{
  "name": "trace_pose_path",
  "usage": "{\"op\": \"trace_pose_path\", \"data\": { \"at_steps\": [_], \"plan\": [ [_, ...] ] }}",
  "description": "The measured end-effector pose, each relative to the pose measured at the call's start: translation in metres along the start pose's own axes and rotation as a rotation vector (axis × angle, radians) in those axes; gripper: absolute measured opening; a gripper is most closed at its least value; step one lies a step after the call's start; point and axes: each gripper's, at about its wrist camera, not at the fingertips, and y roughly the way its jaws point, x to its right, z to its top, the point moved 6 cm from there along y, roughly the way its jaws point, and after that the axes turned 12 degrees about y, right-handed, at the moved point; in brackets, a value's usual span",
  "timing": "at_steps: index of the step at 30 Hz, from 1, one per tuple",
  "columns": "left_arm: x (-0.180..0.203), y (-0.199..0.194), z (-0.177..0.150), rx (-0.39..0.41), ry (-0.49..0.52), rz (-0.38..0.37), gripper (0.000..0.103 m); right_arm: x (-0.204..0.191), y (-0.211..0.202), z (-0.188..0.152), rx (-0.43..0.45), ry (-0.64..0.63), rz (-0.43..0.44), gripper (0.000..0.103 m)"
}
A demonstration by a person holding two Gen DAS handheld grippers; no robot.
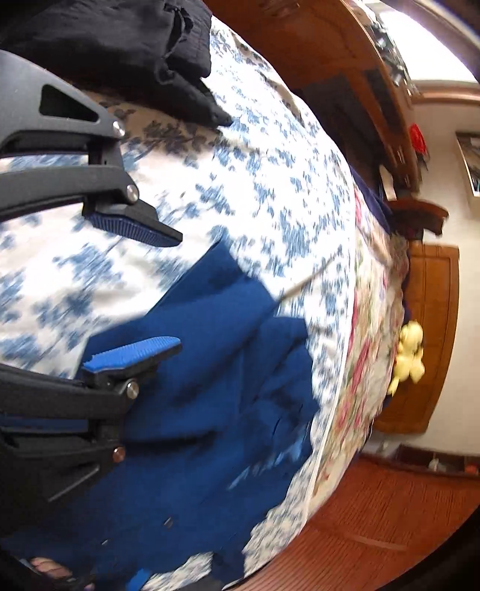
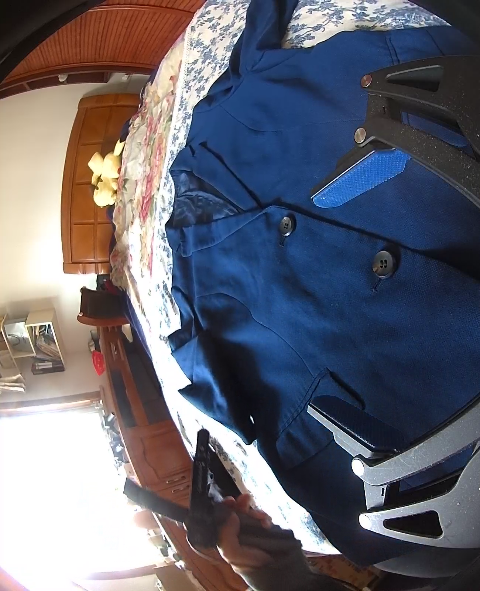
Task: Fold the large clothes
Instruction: 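Lift the held sleeve with the left tool and fold it across the blazer front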
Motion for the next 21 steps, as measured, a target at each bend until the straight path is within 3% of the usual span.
{"op": "trace_pose_path", "data": {
  "at_steps": [5,15,18,20,21],
  "plan": [
    [-0.019,0.033,0.007,-0.025,-0.018,0.035,0.049,-0.001,0.001,0.000,-0.002,-0.002,-0.001,0.103],
    [-0.016,0.086,-0.001,-0.140,-0.065,-0.059,0.046,0.000,0.006,-0.002,-0.016,-0.004,-0.004,0.103],
    [-0.012,0.087,0.004,-0.127,-0.073,-0.092,0.026,0.000,0.006,-0.002,-0.016,-0.004,-0.003,0.103],
    [-0.008,0.083,0.008,-0.123,-0.058,-0.086,0.006,0.000,0.006,-0.002,-0.016,-0.003,-0.003,0.103],
    [-0.006,0.081,0.010,-0.116,-0.050,-0.080,0.005,0.000,0.006,-0.002,-0.016,-0.004,-0.003,0.103]
  ]
}}
